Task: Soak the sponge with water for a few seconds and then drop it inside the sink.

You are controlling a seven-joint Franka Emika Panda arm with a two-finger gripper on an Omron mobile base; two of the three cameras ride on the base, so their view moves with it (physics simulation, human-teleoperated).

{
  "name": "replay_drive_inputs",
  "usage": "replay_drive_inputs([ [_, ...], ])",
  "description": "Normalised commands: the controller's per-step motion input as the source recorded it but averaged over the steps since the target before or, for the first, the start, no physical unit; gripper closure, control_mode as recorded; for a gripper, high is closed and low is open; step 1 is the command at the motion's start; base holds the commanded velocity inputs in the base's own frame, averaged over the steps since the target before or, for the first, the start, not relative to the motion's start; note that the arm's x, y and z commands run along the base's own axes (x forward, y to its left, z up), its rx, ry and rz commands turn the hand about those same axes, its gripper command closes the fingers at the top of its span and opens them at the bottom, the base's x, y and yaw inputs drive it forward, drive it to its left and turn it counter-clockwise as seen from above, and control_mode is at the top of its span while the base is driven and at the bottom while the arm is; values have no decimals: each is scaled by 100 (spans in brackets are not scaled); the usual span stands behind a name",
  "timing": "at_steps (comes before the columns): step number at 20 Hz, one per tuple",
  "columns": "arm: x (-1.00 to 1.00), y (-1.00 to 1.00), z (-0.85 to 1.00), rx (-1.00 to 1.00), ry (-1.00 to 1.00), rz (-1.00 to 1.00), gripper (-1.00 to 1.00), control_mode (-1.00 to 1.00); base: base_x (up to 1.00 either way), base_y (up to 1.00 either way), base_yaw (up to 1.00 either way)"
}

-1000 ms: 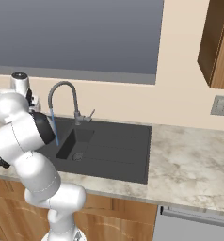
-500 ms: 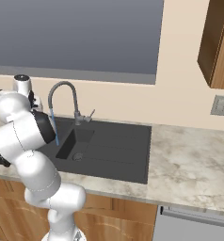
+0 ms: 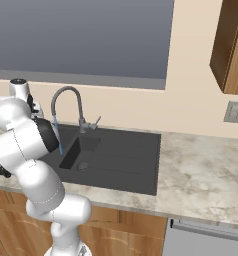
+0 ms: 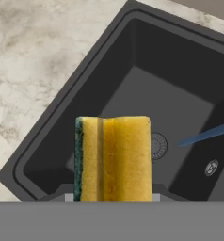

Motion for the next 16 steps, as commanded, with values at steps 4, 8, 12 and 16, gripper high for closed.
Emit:
replay_drive_inputs([
  [4, -22, 0, -19, -4, 0, 7, 100, -100, 0, 0, 0],
  [8, -29, 0, -28, -2, 0, 5, 100, -100, 0, 0, 0],
  [12, -13, 0, -39, -4, 0, 3, 100, -100, 0, 0, 0],
  [16, 0, -4, -36, -4, 0, 0, 100, -100, 0, 0, 0],
])
